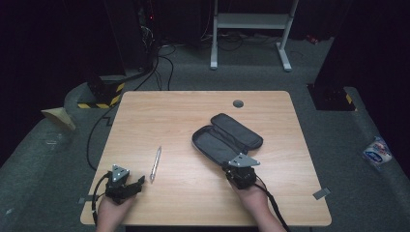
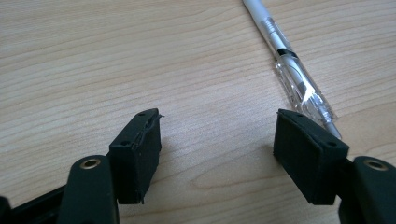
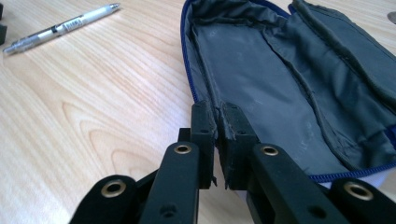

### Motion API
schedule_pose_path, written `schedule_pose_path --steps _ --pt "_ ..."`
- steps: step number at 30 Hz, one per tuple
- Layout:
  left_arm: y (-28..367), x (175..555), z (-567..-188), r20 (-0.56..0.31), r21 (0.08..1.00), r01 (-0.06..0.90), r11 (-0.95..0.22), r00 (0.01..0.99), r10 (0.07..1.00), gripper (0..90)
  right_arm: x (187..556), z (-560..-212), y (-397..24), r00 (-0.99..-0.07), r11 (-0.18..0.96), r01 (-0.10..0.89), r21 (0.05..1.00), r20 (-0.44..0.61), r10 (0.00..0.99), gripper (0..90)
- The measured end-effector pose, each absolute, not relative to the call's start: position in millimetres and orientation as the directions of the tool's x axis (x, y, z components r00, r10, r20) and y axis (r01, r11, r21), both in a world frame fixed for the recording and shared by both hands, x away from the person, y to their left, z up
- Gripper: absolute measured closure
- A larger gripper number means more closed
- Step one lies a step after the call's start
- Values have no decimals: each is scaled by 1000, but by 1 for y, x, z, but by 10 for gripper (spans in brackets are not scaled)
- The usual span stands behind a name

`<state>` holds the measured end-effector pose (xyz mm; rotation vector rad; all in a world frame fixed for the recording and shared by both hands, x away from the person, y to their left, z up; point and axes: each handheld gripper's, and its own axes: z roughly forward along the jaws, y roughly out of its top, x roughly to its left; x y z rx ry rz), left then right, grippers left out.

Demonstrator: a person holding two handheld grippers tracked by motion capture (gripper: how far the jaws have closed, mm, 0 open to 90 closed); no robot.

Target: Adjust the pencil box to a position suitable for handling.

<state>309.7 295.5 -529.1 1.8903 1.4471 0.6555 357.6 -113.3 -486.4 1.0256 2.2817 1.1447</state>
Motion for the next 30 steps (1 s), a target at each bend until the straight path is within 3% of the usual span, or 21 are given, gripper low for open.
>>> schedule_pose_path --steps 30 --pt "296 310 -529 0 753 633 -181 275 961 316 326 -491 -182 -572 372 478 796 -40 819 858"
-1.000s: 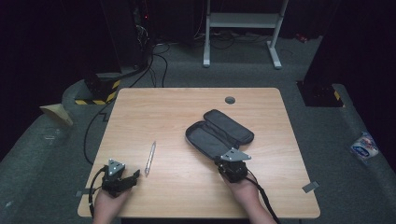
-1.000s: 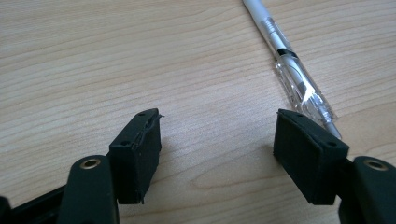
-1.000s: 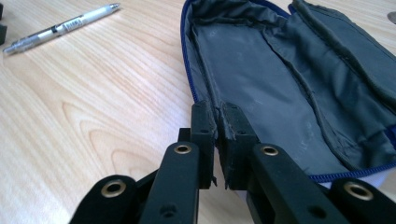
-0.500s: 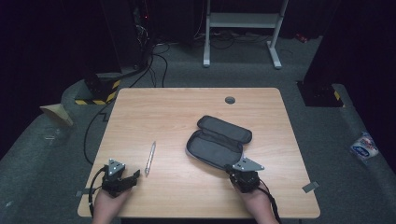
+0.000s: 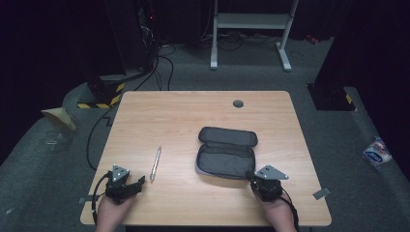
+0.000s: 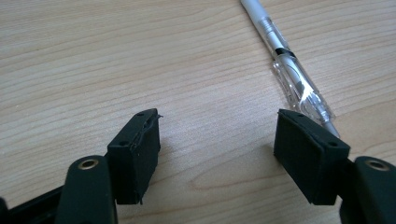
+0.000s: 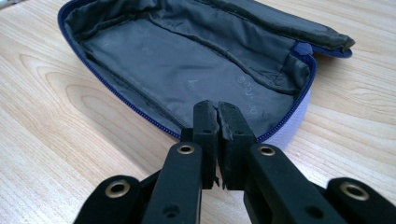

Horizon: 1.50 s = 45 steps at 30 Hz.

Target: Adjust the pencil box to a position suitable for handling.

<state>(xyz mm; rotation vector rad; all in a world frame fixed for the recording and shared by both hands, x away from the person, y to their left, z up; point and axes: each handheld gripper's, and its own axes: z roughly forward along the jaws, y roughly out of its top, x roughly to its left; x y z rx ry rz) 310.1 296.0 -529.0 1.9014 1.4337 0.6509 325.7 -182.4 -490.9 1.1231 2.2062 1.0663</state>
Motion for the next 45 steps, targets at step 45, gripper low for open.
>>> schedule_pose_path --steps 45 --pt "296 310 -529 0 753 632 -183 279 960 316 349 -503 -175 -509 305 528 792 7 861 781"
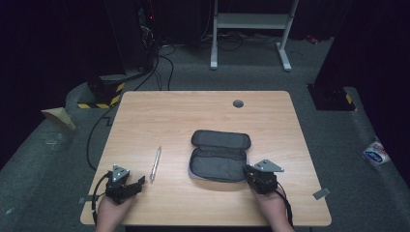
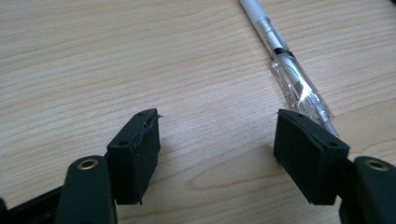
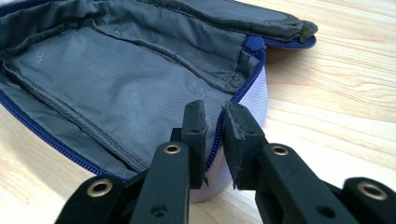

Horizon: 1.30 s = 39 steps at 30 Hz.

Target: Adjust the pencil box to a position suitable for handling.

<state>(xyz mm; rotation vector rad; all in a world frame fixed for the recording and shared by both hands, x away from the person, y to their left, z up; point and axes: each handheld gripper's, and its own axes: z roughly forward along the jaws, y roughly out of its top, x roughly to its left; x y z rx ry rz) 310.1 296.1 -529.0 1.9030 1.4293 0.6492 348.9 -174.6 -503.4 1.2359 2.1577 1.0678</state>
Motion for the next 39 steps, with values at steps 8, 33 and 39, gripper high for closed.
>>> schedule_pose_path --steps 8,33,39 --pt "296 310 -529 0 753 631 -186 282 959 315 344 -503 -164 -546 330 508 795 2 838 782" --pt "296 310 -529 -1 753 632 -186 285 959 315 342 -503 -156 -566 340 496 799 1 824 756" --pt "296 310 -529 -1 753 631 -187 285 958 315 342 -495 -160 -561 294 496 817 44 826 664"
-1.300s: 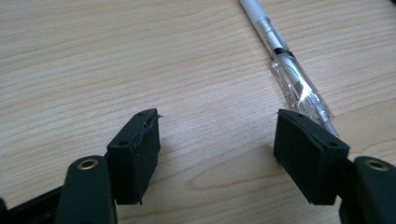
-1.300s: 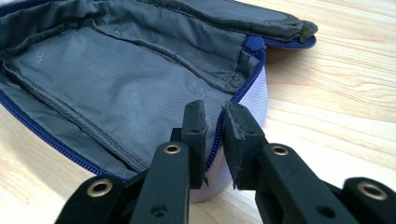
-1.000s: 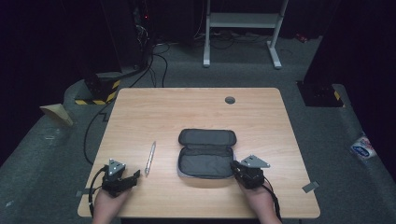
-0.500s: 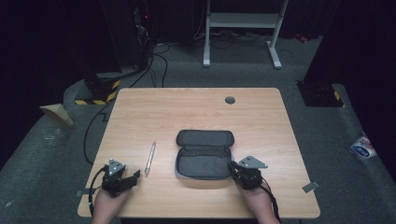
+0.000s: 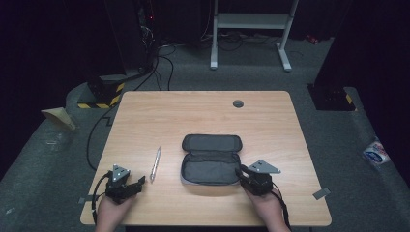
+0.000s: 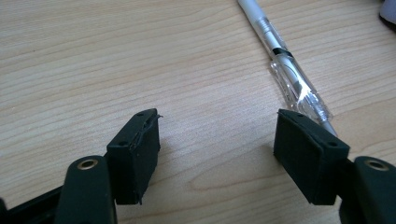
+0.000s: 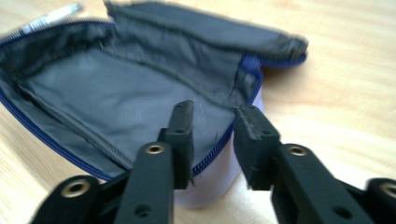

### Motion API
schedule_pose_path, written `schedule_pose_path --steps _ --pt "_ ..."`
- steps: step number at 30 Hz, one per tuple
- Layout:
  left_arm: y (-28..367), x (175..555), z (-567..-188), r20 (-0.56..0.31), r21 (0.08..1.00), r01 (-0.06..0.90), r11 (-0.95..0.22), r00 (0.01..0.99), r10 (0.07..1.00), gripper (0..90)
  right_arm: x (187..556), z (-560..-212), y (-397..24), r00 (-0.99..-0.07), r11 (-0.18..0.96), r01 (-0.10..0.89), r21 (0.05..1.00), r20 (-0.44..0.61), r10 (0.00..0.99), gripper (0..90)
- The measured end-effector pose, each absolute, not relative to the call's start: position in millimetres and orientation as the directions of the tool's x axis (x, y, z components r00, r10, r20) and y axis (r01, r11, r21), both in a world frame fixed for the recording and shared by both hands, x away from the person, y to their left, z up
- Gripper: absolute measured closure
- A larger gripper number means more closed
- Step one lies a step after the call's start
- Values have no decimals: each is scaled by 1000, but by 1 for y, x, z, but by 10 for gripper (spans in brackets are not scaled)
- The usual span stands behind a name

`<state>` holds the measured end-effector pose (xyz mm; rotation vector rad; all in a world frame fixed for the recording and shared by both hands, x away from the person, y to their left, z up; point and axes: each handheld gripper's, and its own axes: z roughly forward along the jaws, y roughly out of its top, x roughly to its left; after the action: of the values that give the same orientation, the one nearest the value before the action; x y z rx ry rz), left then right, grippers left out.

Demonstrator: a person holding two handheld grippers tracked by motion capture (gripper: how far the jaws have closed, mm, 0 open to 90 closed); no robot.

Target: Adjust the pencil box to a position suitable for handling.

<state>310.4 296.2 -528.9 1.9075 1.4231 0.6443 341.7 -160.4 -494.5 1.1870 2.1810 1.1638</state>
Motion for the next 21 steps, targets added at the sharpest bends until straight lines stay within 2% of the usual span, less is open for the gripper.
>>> schedule_pose_path --steps 7,9,12,21 --pt "296 310 -529 -1 753 631 -187 285 958 315 344 -479 -181 -515 241 456 857 32 857 548" --pt "296 310 -529 -1 753 631 -187 285 959 315 347 -486 -194 -501 253 482 839 26 865 551" --pt "296 310 -529 -5 753 631 -184 285 959 316 347 -496 -209 -474 307 489 816 -47 879 551" --pt "296 310 -529 2 751 633 -187 281 960 310 338 -511 -242 -393 277 557 783 -45 918 462"
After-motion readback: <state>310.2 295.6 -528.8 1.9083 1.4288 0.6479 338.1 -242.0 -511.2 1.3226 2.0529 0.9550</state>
